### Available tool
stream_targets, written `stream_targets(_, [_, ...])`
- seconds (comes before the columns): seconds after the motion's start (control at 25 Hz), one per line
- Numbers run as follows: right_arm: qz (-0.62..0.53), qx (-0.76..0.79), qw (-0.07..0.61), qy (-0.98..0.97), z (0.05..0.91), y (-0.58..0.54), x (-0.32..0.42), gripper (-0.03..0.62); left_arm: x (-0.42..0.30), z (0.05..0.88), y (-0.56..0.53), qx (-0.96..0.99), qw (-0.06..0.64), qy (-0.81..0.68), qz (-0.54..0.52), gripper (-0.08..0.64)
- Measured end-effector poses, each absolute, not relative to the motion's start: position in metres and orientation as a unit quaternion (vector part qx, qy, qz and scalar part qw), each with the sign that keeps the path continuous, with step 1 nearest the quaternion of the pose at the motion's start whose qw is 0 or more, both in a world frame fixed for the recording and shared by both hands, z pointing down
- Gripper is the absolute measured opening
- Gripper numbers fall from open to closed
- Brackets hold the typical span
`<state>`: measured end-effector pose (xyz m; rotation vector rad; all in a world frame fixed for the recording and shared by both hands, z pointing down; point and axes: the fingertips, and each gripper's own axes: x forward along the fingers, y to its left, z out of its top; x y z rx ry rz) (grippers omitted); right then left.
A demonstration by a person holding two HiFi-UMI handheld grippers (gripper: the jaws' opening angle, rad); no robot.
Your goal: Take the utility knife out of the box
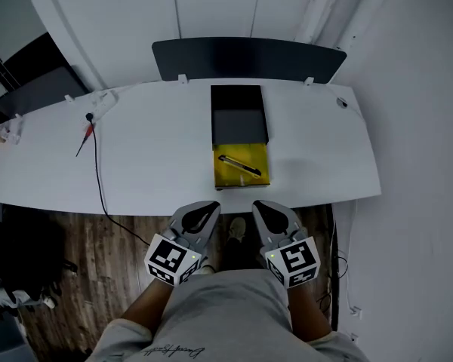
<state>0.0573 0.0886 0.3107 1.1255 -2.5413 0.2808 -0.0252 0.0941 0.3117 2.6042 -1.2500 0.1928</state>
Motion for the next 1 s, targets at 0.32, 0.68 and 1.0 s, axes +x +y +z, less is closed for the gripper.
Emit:
stream_targets(0.32, [0.098, 0.372, 0.178, -0.906, 0.309, 0.006, 0.070, 0.015, -0.014, 0.311, 0.018, 0.879, 0.133, -0.453, 0.063, 0.002])
stream_targets(0.68, [0.097, 0.341, 0.177, -0.918, 0.307, -0.051, 0.085, 0.015, -0.003, 0.309, -0.034, 0.865, 0.132, -0.480, 0.064, 0.002])
stream_targets(1.0, [0.100, 0.324, 0.180, -0.923, 0.310, -0.071, 0.095, 0.015, 0.005, 0.310, -0.049, 0.858, 0.134, -0.491, 0.074, 0.002])
